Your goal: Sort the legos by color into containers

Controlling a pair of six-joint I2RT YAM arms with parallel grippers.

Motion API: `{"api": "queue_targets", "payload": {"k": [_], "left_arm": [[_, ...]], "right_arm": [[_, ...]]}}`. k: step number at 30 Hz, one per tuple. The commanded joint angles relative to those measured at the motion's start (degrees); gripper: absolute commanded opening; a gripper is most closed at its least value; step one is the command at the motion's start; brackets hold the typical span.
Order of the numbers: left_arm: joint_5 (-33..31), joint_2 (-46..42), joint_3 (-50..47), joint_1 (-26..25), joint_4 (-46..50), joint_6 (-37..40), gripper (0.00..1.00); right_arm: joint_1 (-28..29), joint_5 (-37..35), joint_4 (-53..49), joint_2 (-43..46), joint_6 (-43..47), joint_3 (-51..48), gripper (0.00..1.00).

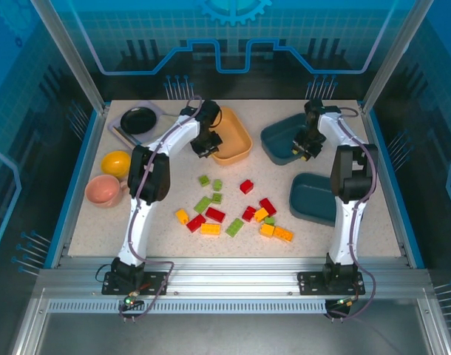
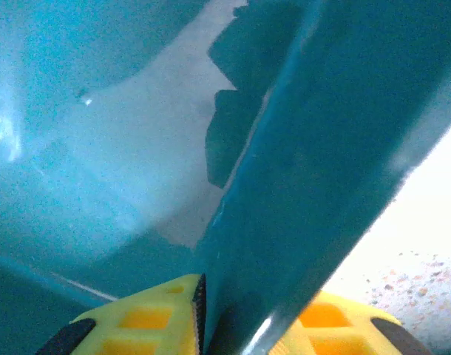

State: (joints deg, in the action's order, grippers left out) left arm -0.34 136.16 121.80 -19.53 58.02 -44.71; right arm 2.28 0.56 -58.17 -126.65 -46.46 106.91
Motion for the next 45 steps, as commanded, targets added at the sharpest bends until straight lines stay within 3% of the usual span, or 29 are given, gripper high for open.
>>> {"api": "queue_targets", "payload": {"k": [1,7,15,22,27,30,33,36,41,45], "left_arm": [[-3.11,-3.62,1.68,1.83,5.87,11.57,0.0],[-5.4,-3.96,1.54,3.72,9.28,22.4,0.0],[-9.56,-4.39,0.52,3.75,10.14,33.47,0.0],[-11.98,-5.19,-2.8,4.26,10.05,35.22,0.0],[-10.41,-5.09,-3.67,4.32,9.75,34.01,0.04],[-10.61,-5.42,-3.93,4.24,9.66,33.51,0.11],[-12.33,-6.57,-4.32,4.15,9.54,33.11,0.34],[-14.47,-8.65,-4.21,3.74,9.06,32.56,0.45],[-17.25,-13.11,-1.93,2.01,9.04,28.22,0.55],[-15.23,-18.69,-2.88,-0.87,6.67,22.21,0.61]], "right_arm": [[-0.35,-3.35,-4.9,-1.77,5.58,4.52,0.18],[0.91,-5.32,-7.98,-3.94,15.78,10.89,0.11],[6.1,-4.82,-9.37,-6.16,24.78,17.06,0.1],[9.44,-1.37,-9.31,-8.96,27.21,19.19,0.1],[10.45,0.06,-9.9,-10.45,27.18,20.18,0.1],[10.37,0.11,-10.03,-10.62,26.51,20.04,0.16],[10.44,-0.34,-10.26,-10.14,26.42,20.6,0.37],[10.4,-0.99,-10.65,-7.56,26.01,21.55,0.48],[9.52,-6.06,-11.2,3.35,19.62,19.33,0.52],[8.13,-9.26,-6.19,20.82,7.05,1.25,0.52]]}}
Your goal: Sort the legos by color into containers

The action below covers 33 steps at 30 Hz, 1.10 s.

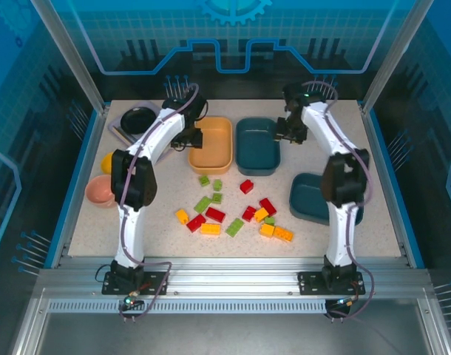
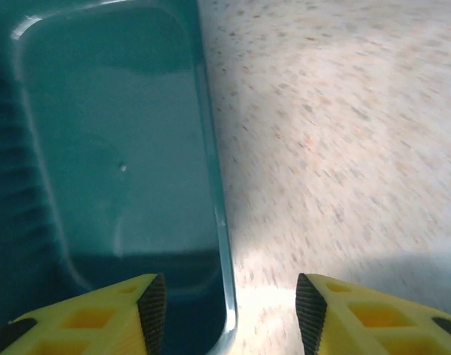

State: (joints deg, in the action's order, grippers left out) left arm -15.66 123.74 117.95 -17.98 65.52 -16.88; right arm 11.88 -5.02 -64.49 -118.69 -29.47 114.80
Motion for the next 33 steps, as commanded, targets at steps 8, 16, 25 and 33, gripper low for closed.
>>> {"api": "queue_targets", "payload": {"k": [8,16,25,33], "left_arm": [[18.01,-21.69,-17.81,-12.08,-18.44,-16.07,0.65],[24.67,-34.53,-37.57,-19.22,-33.25,-24.73,0.75],[23.98,-40.04,-41.33,-19.53,-31.07,-24.15,0.76],[24.04,-42.83,-43.36,-19.52,-31.33,-25.12,0.76]], "right_arm": [[-3.21,-2.09,-3.71,47.53,-40.87,-47.42,0.56],[-5.96,7.25,2.16,61.33,-51.64,-69.48,0.6],[-12.48,7.84,11.66,59.7,-51.33,-75.93,0.59],[-13.94,9.16,13.7,58.94,-48.6,-75.79,0.55]]}}
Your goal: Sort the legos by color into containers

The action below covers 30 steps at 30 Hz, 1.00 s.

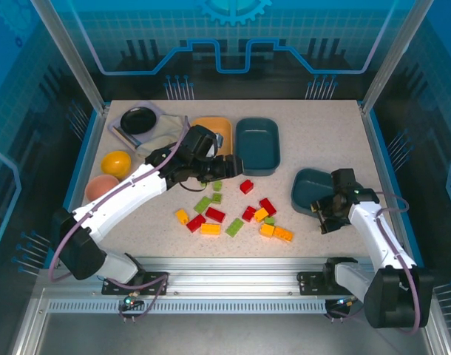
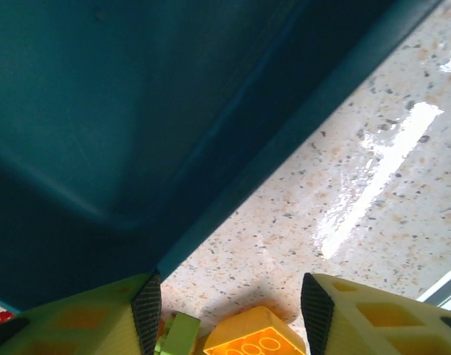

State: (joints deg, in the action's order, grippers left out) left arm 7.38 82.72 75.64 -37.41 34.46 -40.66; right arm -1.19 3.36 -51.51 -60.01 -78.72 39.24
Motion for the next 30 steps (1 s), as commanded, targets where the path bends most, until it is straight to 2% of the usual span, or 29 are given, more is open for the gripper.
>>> {"api": "queue_targets", "payload": {"k": [1,6,10,12,14,20,25,30], "left_arm": [[0.97,-2.03,-1.32,-0.12,-0.28,-1.35,0.76],[0.89,-2.71,-2.06,-0.08,-0.29,-1.96,0.75],[0.32,-3.67,-3.18,-0.12,-1.47,-2.56,0.76],[-0.16,-4.2,-3.43,-0.08,-1.75,-2.9,0.82],[-0.67,-4.66,-3.56,0.04,-1.93,-3.19,0.85],[-0.83,-4.94,-3.68,0.58,-1.76,-3.37,0.85],[-0.88,-5.29,-3.83,1.87,-0.86,-2.89,0.85],[-0.15,-6.2,-4.13,5.17,0.16,-2.02,0.85]], "right_arm": [[-1.04,0.32,0.86,0.78,0.74,-0.58,0.54],[-1.8,-0.69,1.44,3.67,0.85,-0.16,0.56],[-3.13,0.35,3.67,1.15,1.61,-0.94,0.57],[-3.85,0.92,5.8,-0.58,1.9,-1.62,0.56],[-4.13,0.88,7.43,-2.56,2.51,-1.78,0.51],[-5.2,-1.13,8.13,-8.35,6.6,0.86,0.32],[-5.22,-7.11,2.69,-19.32,19.93,10.76,0.16],[-5.65,-11.33,0.73,-29.61,34.47,22.32,0.09]]}}
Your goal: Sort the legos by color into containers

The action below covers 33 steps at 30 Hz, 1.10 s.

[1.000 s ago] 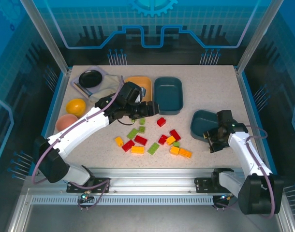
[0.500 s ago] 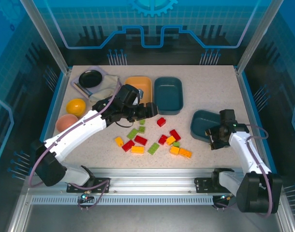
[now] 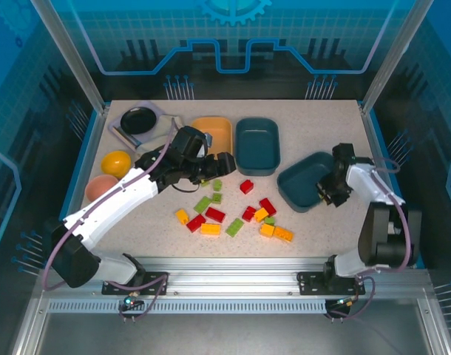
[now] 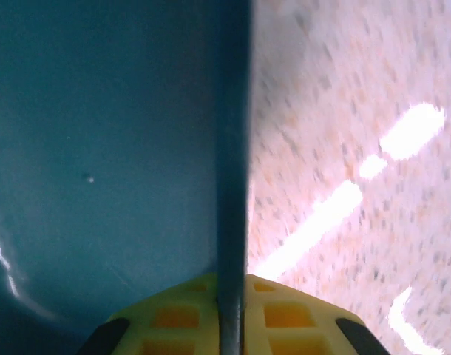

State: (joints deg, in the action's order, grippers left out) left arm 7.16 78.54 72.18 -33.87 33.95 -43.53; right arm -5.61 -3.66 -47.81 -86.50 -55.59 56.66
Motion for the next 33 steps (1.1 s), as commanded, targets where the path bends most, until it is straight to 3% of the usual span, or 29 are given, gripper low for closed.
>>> {"api": "queue_targets", "payload": {"k": [1,5,10,14,19,27,30,33], "left_arm": [[0.28,-2.23,-0.67,2.53,0.89,1.15,0.85],[1.23,-2.48,-0.28,5.39,2.23,2.75,0.84],[1.78,-2.36,0.15,8.12,4.53,5.54,0.84],[1.74,-2.58,-0.85,9.52,5.42,6.0,0.84],[1.98,-2.75,-1.75,9.92,6.22,6.26,0.84],[2.29,-2.34,-1.73,9.96,7.39,6.09,0.84],[1.75,-2.6,-1.75,9.96,7.83,5.95,0.84],[0.65,-3.21,-2.02,10.12,8.3,5.67,0.84]], "right_arm": [[-1.17,-5.39,-3.79,-5.28,13.82,7.77,0.07],[-1.32,-8.87,-5.77,-12.76,26.37,19.47,0.04],[-1.51,-7.62,-10.19,-26.22,41.05,34.14,0.02],[-1.03,-4.9,-11.06,-32.31,46.73,41.55,0.04],[0.75,-6.68,-12.01,-37.78,51.84,49.22,0.12],[2.83,-4.89,-14.81,-43.95,49.35,61.65,0.38],[3.13,-5.63,-15.19,-41.39,45.58,62.23,0.52],[3.79,-5.96,-14.72,-36.45,41.95,59.68,0.54]]}}
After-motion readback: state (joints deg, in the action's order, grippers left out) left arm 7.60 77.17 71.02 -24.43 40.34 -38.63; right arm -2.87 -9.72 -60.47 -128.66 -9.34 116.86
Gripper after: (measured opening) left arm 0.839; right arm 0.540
